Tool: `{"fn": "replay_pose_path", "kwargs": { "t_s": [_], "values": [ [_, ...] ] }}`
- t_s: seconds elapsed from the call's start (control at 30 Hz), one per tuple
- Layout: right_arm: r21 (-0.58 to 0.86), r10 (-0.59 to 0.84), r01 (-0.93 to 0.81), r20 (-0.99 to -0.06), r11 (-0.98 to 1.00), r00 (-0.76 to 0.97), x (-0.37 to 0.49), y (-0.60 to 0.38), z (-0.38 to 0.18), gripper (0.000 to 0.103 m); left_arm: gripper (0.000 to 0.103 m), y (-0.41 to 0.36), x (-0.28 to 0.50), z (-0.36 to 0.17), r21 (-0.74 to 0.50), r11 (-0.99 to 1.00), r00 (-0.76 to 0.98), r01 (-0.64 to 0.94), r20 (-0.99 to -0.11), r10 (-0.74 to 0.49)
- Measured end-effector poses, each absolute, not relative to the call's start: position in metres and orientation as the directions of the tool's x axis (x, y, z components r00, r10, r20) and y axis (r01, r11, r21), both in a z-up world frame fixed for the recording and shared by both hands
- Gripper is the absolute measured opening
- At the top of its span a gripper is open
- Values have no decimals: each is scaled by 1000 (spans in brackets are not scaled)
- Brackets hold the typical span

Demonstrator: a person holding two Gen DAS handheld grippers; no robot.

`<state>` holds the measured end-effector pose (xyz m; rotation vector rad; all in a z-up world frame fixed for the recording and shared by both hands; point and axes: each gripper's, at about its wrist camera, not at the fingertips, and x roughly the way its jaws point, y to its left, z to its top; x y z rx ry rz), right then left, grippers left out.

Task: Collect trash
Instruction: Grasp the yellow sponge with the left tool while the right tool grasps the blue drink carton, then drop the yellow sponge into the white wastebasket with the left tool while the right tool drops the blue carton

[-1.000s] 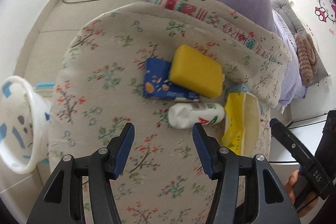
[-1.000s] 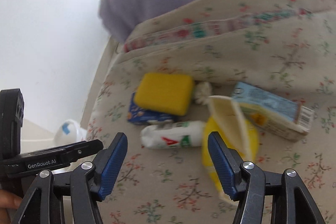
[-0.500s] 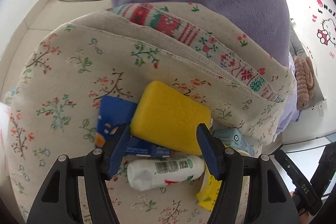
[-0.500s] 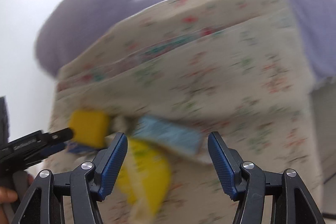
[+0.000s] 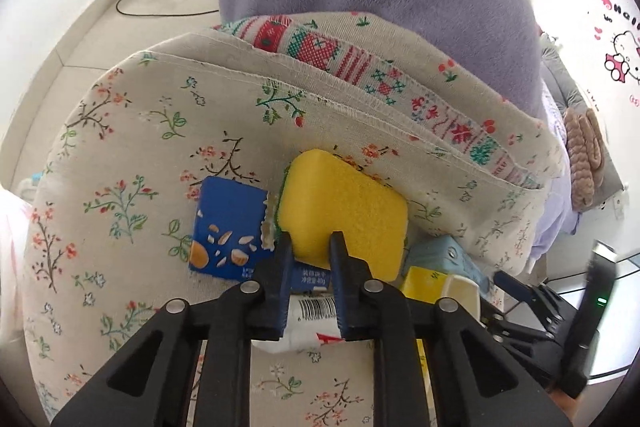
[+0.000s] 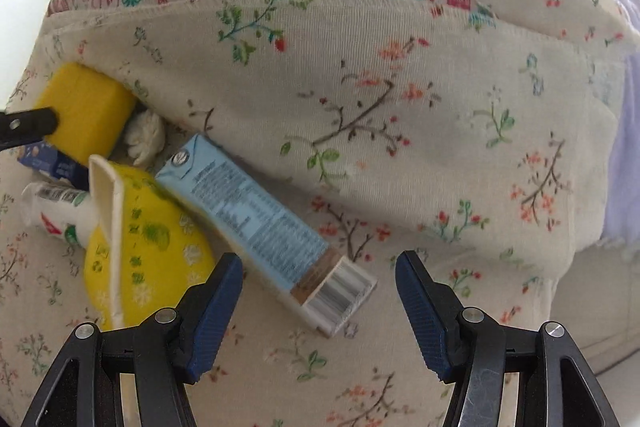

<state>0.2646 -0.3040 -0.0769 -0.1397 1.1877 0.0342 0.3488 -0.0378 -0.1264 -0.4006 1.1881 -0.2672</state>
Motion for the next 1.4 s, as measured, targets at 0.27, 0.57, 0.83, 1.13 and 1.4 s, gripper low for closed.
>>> {"fn": "replay_pose_path", "kwargs": {
  "t_s": [0.27, 0.57, 0.83, 1.13, 1.4],
  "values": [
    [-89, -29, -161, -938, 983, 344, 278, -291, -95, 63, 16, -25, 332, -105, -497, 867, 372, 27, -800, -470],
    [-6, 27, -81, -915, 997, 402, 253, -290, -60, 38, 16, 9, 306, -81, -514, 858, 430, 21, -770, -472],
    [62, 23, 67, -880, 996, 475, 218, -323, -35, 38, 16, 43, 294, -83, -548, 836, 446, -24, -755, -482],
    [148, 65, 92, -804, 985, 591, 211, -313, 2, 37, 16, 73, 289, -80, -541, 840, 453, -45, -761, -465],
    [153, 114, 3, -750, 988, 652, 209, -265, 8, 37, 16, 111, 282, -80, -525, 848, 456, -74, -774, -440]
  ]
}}
